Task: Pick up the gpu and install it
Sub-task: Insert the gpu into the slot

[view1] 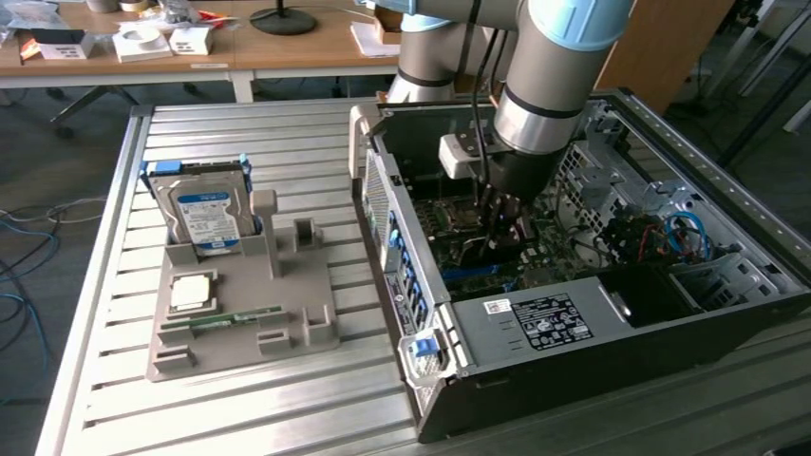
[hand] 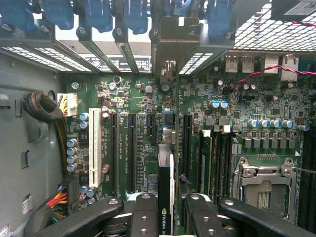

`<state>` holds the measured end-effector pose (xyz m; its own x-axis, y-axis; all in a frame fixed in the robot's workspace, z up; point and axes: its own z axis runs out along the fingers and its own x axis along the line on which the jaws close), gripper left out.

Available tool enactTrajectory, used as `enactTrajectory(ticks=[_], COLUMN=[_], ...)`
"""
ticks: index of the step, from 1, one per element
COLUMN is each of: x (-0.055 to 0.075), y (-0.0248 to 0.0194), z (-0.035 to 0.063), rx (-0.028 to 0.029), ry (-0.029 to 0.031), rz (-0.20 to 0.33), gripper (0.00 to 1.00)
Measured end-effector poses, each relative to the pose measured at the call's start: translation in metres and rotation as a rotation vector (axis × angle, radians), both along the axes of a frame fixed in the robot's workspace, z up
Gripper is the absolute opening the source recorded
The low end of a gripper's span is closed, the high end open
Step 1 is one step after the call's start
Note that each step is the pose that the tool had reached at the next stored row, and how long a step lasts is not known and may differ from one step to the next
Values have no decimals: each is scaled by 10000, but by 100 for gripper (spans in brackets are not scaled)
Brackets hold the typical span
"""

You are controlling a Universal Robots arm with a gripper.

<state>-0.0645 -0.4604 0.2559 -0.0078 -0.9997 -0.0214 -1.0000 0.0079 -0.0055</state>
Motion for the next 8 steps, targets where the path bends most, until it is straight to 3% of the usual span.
enactTrajectory(ticks=[8], x=[0], y=[0], z=[10], rx=[0], ry=[0], rz=[0], gripper=[26])
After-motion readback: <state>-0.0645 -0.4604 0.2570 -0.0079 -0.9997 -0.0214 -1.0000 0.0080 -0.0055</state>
